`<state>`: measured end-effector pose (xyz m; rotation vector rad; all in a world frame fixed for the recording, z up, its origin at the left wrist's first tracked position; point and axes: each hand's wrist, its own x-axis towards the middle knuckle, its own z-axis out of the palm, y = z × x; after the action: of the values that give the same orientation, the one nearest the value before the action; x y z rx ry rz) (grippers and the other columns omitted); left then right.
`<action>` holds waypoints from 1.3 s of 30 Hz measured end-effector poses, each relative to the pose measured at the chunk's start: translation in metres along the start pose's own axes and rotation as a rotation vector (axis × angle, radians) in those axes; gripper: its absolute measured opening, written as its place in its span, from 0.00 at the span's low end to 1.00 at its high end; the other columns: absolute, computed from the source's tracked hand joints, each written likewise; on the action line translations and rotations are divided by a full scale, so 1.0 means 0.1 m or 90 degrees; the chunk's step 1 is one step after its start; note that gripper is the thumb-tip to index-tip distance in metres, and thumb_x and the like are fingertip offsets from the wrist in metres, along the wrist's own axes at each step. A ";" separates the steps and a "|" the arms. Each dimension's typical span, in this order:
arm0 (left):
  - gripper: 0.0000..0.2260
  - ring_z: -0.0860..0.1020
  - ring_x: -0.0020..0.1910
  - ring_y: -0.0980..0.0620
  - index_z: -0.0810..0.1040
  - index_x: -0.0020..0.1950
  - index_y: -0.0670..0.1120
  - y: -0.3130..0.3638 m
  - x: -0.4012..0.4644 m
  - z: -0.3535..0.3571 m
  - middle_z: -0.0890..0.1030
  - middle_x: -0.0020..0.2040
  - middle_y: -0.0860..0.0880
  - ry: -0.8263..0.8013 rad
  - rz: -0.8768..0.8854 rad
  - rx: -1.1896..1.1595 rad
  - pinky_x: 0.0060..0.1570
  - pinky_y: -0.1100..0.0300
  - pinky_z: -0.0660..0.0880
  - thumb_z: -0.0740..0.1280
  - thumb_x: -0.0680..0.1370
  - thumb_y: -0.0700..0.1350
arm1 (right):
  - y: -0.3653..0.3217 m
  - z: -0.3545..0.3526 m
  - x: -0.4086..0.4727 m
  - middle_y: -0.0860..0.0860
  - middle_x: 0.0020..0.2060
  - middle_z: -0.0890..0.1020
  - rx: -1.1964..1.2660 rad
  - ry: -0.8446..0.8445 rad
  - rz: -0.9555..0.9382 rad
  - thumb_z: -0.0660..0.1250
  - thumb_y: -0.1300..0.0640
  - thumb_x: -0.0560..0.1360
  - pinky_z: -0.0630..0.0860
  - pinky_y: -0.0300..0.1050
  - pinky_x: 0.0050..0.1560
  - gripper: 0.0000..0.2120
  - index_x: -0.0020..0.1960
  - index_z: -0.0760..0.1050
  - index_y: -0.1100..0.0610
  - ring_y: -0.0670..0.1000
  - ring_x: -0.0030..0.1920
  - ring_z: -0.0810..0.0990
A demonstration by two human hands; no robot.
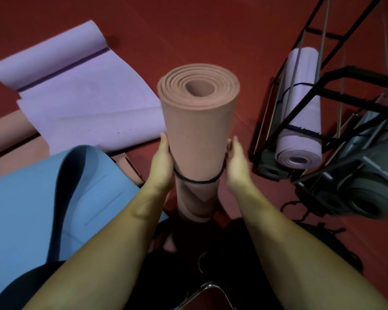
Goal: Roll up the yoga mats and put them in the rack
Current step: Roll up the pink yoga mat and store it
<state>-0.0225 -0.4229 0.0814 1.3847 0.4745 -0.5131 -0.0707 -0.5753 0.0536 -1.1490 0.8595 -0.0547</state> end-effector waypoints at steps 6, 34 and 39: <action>0.18 0.79 0.48 0.56 0.81 0.55 0.50 -0.12 0.10 0.11 0.83 0.55 0.52 0.045 -0.053 0.022 0.49 0.59 0.74 0.62 0.80 0.62 | 0.26 -0.08 0.02 0.52 0.66 0.76 -0.129 0.023 0.074 0.53 0.37 0.82 0.65 0.44 0.64 0.30 0.71 0.72 0.57 0.50 0.66 0.72; 0.23 0.79 0.51 0.50 0.80 0.49 0.51 -0.66 0.42 -0.03 0.86 0.39 0.53 -0.014 -0.147 -0.085 0.55 0.56 0.69 0.50 0.83 0.63 | 0.53 -0.06 0.16 0.51 0.66 0.78 -0.145 0.070 0.161 0.50 0.22 0.68 0.67 0.56 0.72 0.46 0.69 0.75 0.54 0.54 0.67 0.73; 0.35 0.83 0.53 0.50 0.82 0.56 0.45 -0.21 0.20 -0.08 0.86 0.48 0.48 -0.082 -0.062 -0.019 0.49 0.59 0.76 0.41 0.83 0.65 | 0.19 0.05 0.05 0.54 0.62 0.79 -0.088 0.031 0.186 0.49 0.29 0.78 0.69 0.62 0.65 0.33 0.67 0.74 0.51 0.59 0.62 0.75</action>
<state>-0.0192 -0.4186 0.0525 1.2951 0.4446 -0.6674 -0.0716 -0.5652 0.0364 -1.1438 1.0792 0.2210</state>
